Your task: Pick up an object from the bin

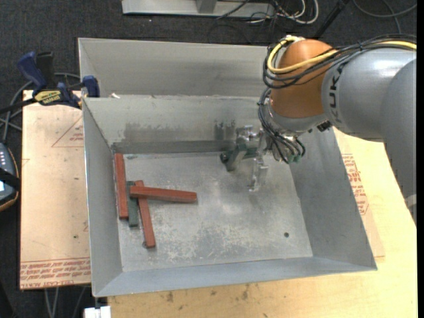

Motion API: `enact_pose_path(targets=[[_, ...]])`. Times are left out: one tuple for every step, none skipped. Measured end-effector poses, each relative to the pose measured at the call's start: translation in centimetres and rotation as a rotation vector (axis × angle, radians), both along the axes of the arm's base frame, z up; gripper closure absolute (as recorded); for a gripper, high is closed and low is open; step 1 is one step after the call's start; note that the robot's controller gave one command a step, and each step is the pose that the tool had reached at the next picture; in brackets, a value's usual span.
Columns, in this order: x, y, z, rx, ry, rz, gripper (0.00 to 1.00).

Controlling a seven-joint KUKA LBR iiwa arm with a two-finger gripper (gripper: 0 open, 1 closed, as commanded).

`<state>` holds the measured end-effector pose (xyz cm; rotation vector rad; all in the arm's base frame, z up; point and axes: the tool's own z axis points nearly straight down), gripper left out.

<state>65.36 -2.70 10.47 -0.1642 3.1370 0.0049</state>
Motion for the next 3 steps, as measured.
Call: enact_pose_path(targets=[[0.4, 1.3, -3.5, -0.002, -0.005, 0.088, 0.0], [0.6, 1.2, -3.0, -0.002, -0.014, 0.088, 1.0], [0.4, -1.2, 30.9, -0.004, -0.014, 0.083, 1.0]])
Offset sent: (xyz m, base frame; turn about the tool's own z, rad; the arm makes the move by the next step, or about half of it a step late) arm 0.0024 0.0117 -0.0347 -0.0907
